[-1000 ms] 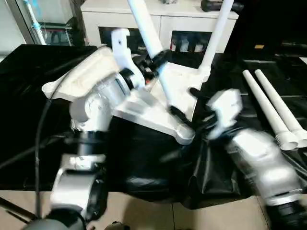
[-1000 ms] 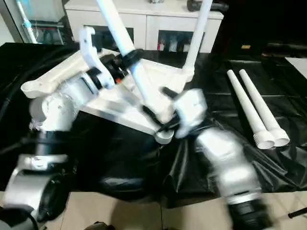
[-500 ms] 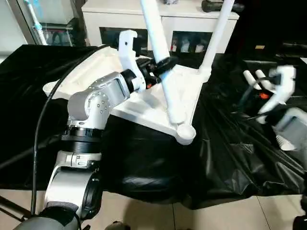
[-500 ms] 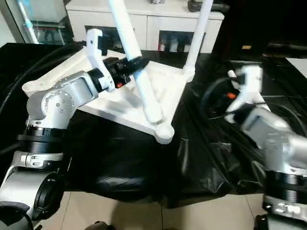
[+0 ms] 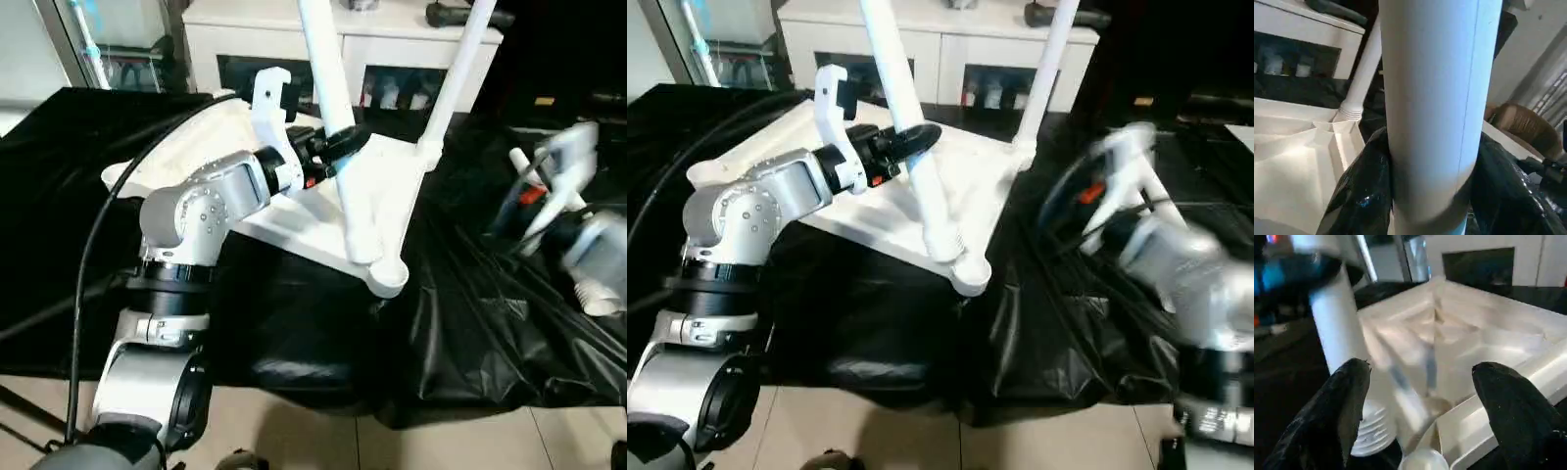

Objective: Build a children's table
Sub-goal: Pick table leg

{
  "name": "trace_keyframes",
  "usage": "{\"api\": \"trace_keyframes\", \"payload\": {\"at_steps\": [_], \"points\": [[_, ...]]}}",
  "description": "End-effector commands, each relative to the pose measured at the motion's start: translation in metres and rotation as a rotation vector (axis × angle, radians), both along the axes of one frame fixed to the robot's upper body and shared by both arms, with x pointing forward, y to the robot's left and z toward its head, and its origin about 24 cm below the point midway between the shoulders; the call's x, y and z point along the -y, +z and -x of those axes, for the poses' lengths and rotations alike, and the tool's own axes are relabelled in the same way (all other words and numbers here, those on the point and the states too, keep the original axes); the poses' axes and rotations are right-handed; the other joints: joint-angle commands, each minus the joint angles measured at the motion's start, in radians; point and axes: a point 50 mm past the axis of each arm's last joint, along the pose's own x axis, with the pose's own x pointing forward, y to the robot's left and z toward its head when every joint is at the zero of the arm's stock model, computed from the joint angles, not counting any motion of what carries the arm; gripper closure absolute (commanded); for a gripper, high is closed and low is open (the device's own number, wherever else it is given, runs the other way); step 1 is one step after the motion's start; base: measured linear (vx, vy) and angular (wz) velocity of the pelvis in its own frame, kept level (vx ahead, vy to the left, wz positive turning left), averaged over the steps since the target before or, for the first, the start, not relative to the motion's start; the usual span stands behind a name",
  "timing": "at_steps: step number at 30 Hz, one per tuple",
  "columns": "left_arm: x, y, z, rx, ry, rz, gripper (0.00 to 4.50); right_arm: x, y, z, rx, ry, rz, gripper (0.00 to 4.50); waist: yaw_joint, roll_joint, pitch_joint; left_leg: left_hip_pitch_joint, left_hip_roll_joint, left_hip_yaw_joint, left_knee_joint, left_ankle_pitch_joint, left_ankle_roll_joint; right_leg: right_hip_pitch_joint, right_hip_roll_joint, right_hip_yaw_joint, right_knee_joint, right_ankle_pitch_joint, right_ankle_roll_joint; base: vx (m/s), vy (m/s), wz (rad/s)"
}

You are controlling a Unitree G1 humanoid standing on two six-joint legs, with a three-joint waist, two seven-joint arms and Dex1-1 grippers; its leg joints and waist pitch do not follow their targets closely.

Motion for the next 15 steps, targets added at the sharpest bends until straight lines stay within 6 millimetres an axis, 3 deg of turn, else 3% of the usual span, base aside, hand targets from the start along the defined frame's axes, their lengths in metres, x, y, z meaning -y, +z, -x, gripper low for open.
{"api": "trace_keyframes", "payload": {"at_steps": [1, 8, 13, 15], "points": [[0.013, 0.011, 0.008, 0.05, -0.052, 0.0, 2.65, -0.03, 0.004, 0.005, 0.069, 0.076, 0.042, 0.84, 0.0, -0.02, -0.079, 0.031, 0.053, -0.027, -0.07, -0.144, 0.013, 0.045, -0.053, 0.027, -0.06, -0.226, -0.191, 0.0, 0.0, 0.0], [0.021, 0.013, 0.018, 0.092, -0.154, 0.021, 2.65, -0.045, -0.002, 0.005, 0.067, 0.135, 0.025, 0.84, -0.003, -0.022, -0.077, 0.032, 0.052, -0.027, -0.073, -0.171, 0.005, 0.042, -0.052, 0.028, -0.066, -0.265, -0.174, 0.0, 0.0, 0.0], [0.012, 0.011, 0.024, 0.123, -0.32, 0.05, 2.65, -0.031, 0.012, 0.014, 0.099, 0.235, -0.008, 0.84, -0.002, -0.026, -0.076, 0.034, 0.05, -0.025, -0.073, -0.165, 0.009, 0.042, -0.05, 0.029, -0.064, -0.241, -0.173, 0.0, 0.0, 0.0], [0.004, 0.01, 0.025, 0.112, -0.395, 0.084, 2.65, -0.021, 0.016, 0.02, 0.083, 0.297, -0.011, 0.84, 0.002, -0.022, -0.077, 0.036, 0.051, -0.025, -0.072, -0.168, 0.012, 0.043, -0.05, 0.029, -0.06, -0.235, -0.176, 0.0, 0.0, 0.0]]}}
